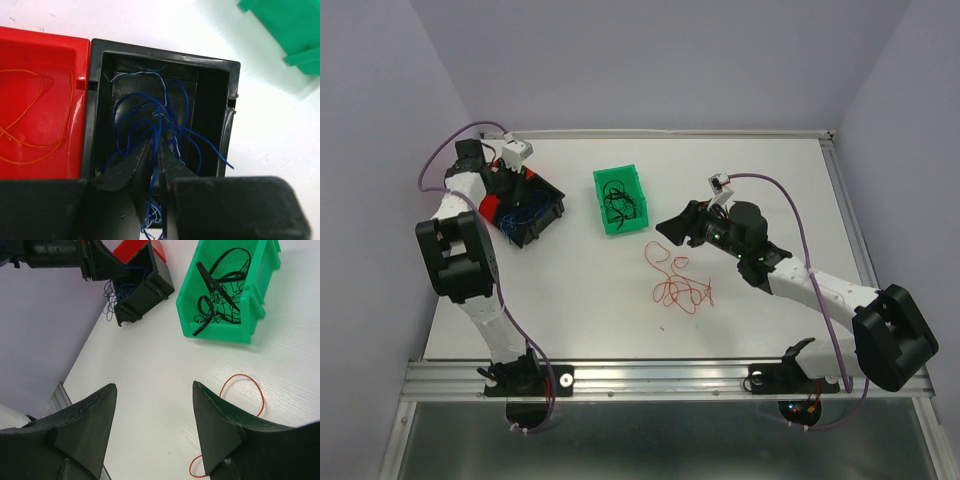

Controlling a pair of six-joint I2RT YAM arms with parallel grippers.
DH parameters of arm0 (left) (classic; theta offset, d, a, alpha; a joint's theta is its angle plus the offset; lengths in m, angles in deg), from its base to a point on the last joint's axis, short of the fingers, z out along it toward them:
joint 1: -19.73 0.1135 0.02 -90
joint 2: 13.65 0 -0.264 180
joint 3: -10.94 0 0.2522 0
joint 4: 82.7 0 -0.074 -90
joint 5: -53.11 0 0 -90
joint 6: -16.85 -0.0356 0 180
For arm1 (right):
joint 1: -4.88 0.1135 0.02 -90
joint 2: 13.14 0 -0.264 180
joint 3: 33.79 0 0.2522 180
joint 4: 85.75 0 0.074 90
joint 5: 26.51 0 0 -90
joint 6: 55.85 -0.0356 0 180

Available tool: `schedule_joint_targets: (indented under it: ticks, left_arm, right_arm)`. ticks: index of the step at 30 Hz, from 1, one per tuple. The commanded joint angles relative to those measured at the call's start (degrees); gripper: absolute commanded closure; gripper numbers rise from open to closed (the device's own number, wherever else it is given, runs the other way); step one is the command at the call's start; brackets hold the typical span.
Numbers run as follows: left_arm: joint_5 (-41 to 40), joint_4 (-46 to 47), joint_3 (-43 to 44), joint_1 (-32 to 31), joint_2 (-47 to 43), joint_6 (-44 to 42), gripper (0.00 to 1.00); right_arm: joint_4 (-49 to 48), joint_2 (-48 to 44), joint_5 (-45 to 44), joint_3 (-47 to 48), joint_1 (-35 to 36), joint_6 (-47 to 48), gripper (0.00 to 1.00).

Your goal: Untangle the cables

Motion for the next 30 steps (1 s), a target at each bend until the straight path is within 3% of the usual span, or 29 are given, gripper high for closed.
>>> schedule_joint_targets:
  ticks: [1, 9, 14, 17, 22, 24, 25, 30]
  left_arm:
    - [-5.3, 8.4, -2.97, -1.77, -0.82, 1.96, 0.78]
    - [-12.96, 18.16, -7.03, -5.64, -0.12, 3.98, 0.8]
    - [-13.84, 18.78, -8.34, -5.56, -3.35, 3.54, 0.57]
    - [-15.33, 18.0, -9.4, -5.73, -6.95, 3.45, 0.43]
    - [-17.97, 15.54, -11.07, -5.64, -12.58, 1.79, 0.37]
    - [-18.67, 14.92, -12.47, -5.64, -16.26, 0.91, 0.33]
    - [-19.11, 14.83, -13.35, -5.82, -18.98, 0.56, 0.28]
    - [-20.96, 13.17, -14.24, -7.22, -25.07, -0.85, 0.19]
  right_arm:
    - [-1.75, 0.08, 0.46, 0.46, 0.48, -0.27, 0.33]
    - [-1.75, -0.19, 0.2, 0.29, 0.48, -0.18, 0.33]
    - [0.53, 0.95, -1.99, 1.78, 0.48, 0.17, 0.33]
    - [7.97, 1.48, -6.29, 4.41, 0.39, 0.96, 0.32]
    - [21.41, 2.97, -14.56, 10.38, 0.48, 2.63, 0.24]
    - [28.35, 3.24, -17.72, 11.89, 1.09, 4.03, 0.16]
    - [30.57, 3.42, -20.17, 13.11, 2.14, 5.08, 0.0]
    - [44.26, 7.09, -32.39, 14.26, 8.9, 4.13, 0.0]
